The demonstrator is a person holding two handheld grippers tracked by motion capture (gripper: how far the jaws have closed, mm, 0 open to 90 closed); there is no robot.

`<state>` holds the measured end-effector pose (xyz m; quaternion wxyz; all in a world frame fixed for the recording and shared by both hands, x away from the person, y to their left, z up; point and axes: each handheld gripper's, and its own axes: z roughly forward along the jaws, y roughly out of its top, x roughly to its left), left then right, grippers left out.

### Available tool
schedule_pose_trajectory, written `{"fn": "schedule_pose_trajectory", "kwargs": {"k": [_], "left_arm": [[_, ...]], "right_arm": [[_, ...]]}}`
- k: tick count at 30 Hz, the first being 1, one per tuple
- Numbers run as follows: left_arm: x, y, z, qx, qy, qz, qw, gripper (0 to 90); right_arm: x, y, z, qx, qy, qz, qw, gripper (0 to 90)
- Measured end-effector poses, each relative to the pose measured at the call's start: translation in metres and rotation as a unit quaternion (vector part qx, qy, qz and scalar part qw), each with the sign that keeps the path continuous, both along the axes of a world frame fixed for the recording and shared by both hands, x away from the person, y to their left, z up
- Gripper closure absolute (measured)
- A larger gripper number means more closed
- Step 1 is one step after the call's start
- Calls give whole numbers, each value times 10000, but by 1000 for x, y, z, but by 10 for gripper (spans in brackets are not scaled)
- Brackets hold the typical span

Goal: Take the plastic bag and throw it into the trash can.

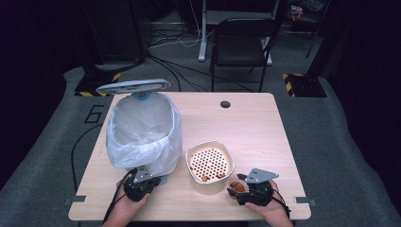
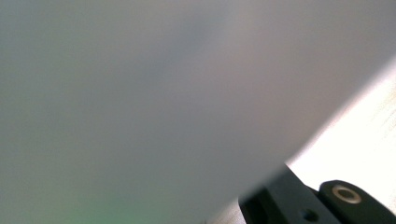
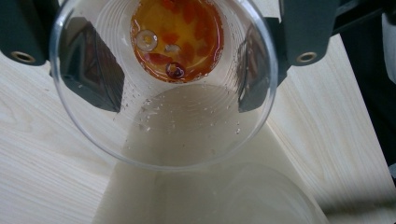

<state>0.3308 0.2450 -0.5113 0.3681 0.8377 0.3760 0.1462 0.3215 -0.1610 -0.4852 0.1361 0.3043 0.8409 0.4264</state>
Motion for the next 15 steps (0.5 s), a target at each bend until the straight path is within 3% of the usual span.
{"fn": "schedule_pose_trajectory", "kwargs": {"k": [7, 15], "left_arm": [[0, 0, 0, -5, -13, -13, 10000, 900], [0, 0, -1, -38, -26, -22, 10000, 900]], "right_arm": [[1, -4, 6, 86, 10, 35, 10000, 345], [8, -19, 23, -44, -93, 152, 9998, 357]]}}
